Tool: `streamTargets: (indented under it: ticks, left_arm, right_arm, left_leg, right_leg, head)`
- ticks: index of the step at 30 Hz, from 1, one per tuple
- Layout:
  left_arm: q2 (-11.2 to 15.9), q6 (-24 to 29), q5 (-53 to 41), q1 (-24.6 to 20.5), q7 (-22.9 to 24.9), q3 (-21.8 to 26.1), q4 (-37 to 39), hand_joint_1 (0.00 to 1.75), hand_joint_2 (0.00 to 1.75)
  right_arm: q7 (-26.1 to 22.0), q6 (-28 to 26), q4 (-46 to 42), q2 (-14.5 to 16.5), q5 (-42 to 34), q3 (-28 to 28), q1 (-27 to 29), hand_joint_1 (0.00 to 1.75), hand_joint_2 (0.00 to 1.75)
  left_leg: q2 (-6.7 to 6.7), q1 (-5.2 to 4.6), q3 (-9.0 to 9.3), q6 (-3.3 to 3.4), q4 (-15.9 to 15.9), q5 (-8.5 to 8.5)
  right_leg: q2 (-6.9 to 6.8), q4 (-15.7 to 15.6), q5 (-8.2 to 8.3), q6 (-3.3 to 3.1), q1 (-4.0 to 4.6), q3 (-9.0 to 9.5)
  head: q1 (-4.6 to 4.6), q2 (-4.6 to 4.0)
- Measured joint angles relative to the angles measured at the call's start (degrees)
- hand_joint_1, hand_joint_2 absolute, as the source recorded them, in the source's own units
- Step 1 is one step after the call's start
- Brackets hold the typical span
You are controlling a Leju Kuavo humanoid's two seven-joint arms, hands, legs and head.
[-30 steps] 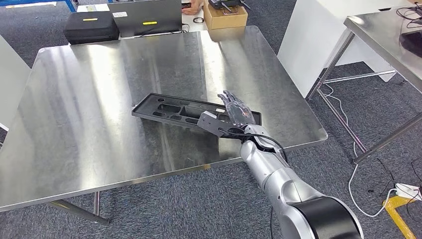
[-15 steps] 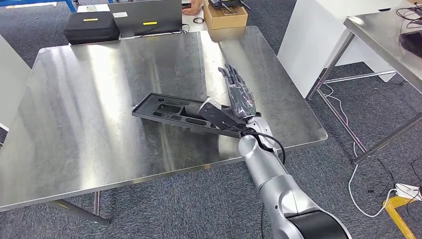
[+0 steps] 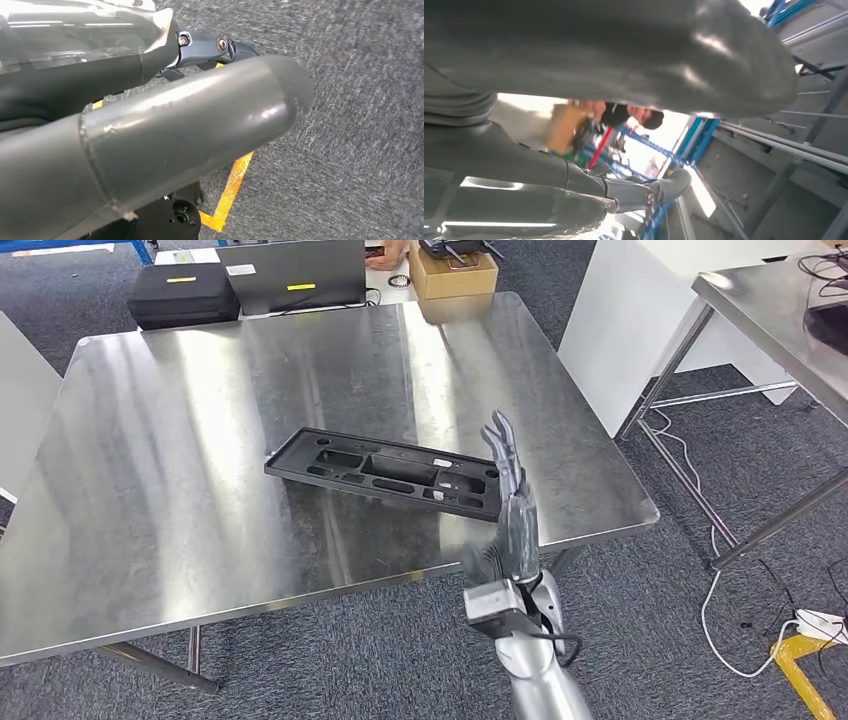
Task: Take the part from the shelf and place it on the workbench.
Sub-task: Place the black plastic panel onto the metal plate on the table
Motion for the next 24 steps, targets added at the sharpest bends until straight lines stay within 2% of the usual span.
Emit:
streamTargets:
  ticks: [3,4,5,7,8,9,10,11,12,14,15,16,18,19,21,23,24]
  left_arm:
    - [-0.2,0.6,0.9,0.0,0.9,0.8,0.0,0.0,0.0]
    - [-0.3,0.9,1.3,-0.1,1.4,1.2,0.0,0.0,0.0]
    - [-0.5,1.2,1.8,-0.1,1.8,1.5,0.0,0.0,0.0]
    - [-0.8,1.7,2.5,-0.2,2.4,2.3,0.0,0.0,0.0]
    - [-0.9,2.0,2.8,-0.2,2.9,2.6,0.0,0.0,0.0]
    - [-1.0,2.3,2.9,-0.2,3.4,2.9,0.0,0.0,0.0]
    - [-1.1,2.6,3.0,-0.2,4.0,3.2,0.0,0.0,0.0]
    - [-1.3,2.8,3.0,-0.2,4.5,3.4,0.0,0.0,0.0]
    - [-1.4,2.9,3.1,-0.2,4.9,3.6,0.0,0.0,0.0]
    - [-1.6,2.7,3.2,-0.3,5.1,3.9,0.0,0.0,0.0]
    - [-1.7,2.5,3.2,-0.3,5.0,4.0,0.0,0.0,0.0]
    - [-1.8,2.3,3.3,-0.3,5.0,4.1,0.0,0.0,0.0]
    - [-1.9,1.9,3.2,-0.3,5.0,4.2,0.0,0.0,0.0]
    - [-1.9,1.6,3.2,-0.3,4.9,4.2,0.0,0.0,0.0]
    - [-1.9,1.1,3.2,-0.3,4.8,4.2,0.0,0.0,0.0]
    - [-1.9,0.6,3.1,-0.3,4.7,4.2,0.0,0.0,0.0]
    - [-1.9,0.5,3.1,-0.3,4.7,4.2,0.0,0.0,0.0]
  right_arm:
    - [-0.8,1.5,-2.2,-0.6,-2.4,1.1,3.0,0.0,0.0]
    - [-1.1,2.2,-2.6,-0.7,-3.2,1.2,4.0,0.0,0.0]
    - [-1.3,2.8,-2.7,-0.8,-4.0,1.2,4.9,0.0,0.0]
    - [-1.8,3.8,-2.8,-1.1,-5.6,1.1,6.9,0.0,0.0]
    - [-2.0,4.7,-2.8,-1.2,-6.9,0.8,7.8,0.0,0.0]
    - [-2.2,5.7,-2.7,-1.3,-8.3,0.5,8.6,0.0,0.0]
    - [-2.4,6.7,-2.5,-1.4,-9.7,0.0,9.3,0.0,0.0]
    - [-2.4,7.5,-2.2,-1.5,-10.7,-0.6,9.7,0.0,0.0]
    - [-2.4,8.0,-1.9,-1.5,-11.2,-1.3,9.9,0.0,0.0]
    - [-2.6,8.5,-1.0,-1.4,-11.6,-2.9,10.2,0.0,0.0]
    - [-2.8,8.6,-0.6,-1.4,-11.6,-3.7,10.3,0.0,0.0]
    - [-2.9,8.7,-0.2,-1.3,-11.6,-4.4,10.5,0.0,0.0]
    - [-3.1,8.7,0.4,-1.3,-11.6,-5.7,10.9,0.0,0.0]
    - [-3.2,8.7,0.8,-1.2,-11.6,-6.3,11.0,0.0,0.0]
    - [-3.3,8.7,1.6,-1.2,-11.6,-7.5,11.1,0.0,0.0]
    - [-3.5,8.5,2.5,-1.1,-11.6,-8.6,11.4,0.0,0.0]
    - [-3.7,8.5,3.0,-1.1,-11.6,-9.1,11.5,0.0,0.0]
  left_leg:
    - [0.07,-0.21,0.49,0.9,-0.4,0.08]
    - [0.15,-0.14,0.85,1.18,-0.7,0.37]
    - [0.23,-0.06,1.15,1.46,-1.1,0.65]
    - [0.29,-0.09,1.32,1.73,-1.3,0.88]
    - [0.28,-0.2,1.26,1.75,-1.3,0.9]
    - [0.26,-0.31,1.22,1.74,-1.3,0.91]
    - [0.22,-0.4,1.19,1.7,-1.3,0.93]
    - [0.18,-0.44,1.18,1.63,-1.2,0.94]
    - [0.13,-0.44,1.16,1.5,-1.0,0.93]
    - [0.05,-0.64,1.02,0.86,-0.5,0.76]
    - [0.02,-0.74,0.93,0.46,-0.3,0.74]
    - [0.0,-0.79,0.85,0.03,-0.2,0.79]
    - [-0.01,-0.51,0.63,-0.6,-0.1,0.82]
    - [0.03,-0.35,0.29,-0.89,0.6,0.11]
    - [0.14,-0.11,-1.51,-1.45,5.0,-3.5]
    - [0.21,0.01,-4.28,-1.94,12.5,-7.95]
    - [0.22,0.08,-5.09,-2.07,15.2,-9.17]
  right_leg:
    - [-0.01,0.1,-0.08,0.58,-0.46,0.18]
    - [0.0,1.2,-0.76,0.44,-0.44,-0.15]
    - [0.02,3.4,-2.06,0.08,-0.43,-1.03]
    - [0.08,11.3,-5.94,-0.95,-0.25,-4.55]
    - [0.11,15.2,-7.53,-1.17,-0.11,-6.34]
    - [0.14,17.7,-8.35,-1.16,0.04,-7.4]
    - [0.16,17.9,-8.22,-0.95,0.16,-7.26]
    - [0.16,15.6,-7.24,-0.64,0.19,-5.89]
    - [0.15,11.7,-5.86,-0.35,0.14,-3.65]
    - [0.19,4.6,-3.57,-0.53,0.27,0.19]
    - [0.23,3.0,-3.0,-0.87,0.39,1.07]
    - [0.27,2.7,-2.74,-1.34,0.63,1.19]
    - [0.27,2.7,-2.27,-2.13,0.59,1.01]
    - [0.24,2.7,-1.99,-2.6,0.49,0.85]
    - [0.1,2.6,-1.42,-3.49,0.22,0.38]
    - [-0.08,2.6,-0.93,-4.04,0.4,-0.37]
    - [-0.15,2.6,-0.64,-4.17,0.49,-0.79]
  head:
    - [-0.02,0.0]
    - [0.01,0.0]
    - [0.1,0.0]
    - [0.27,0.0]
    - [0.32,0.0]
    - [0.31,0.0]
    - [0.32,0.0]
    - [0.33,0.0]
    - [0.35,0.0]
    - [0.38,0.0]
    - [0.38,0.0]
    - [0.36,0.0]
    - [0.35,0.0]
    - [0.33,0.0]
    - [0.17,0.0]
    - [0.04,0.0]
    - [0.06,0.0]
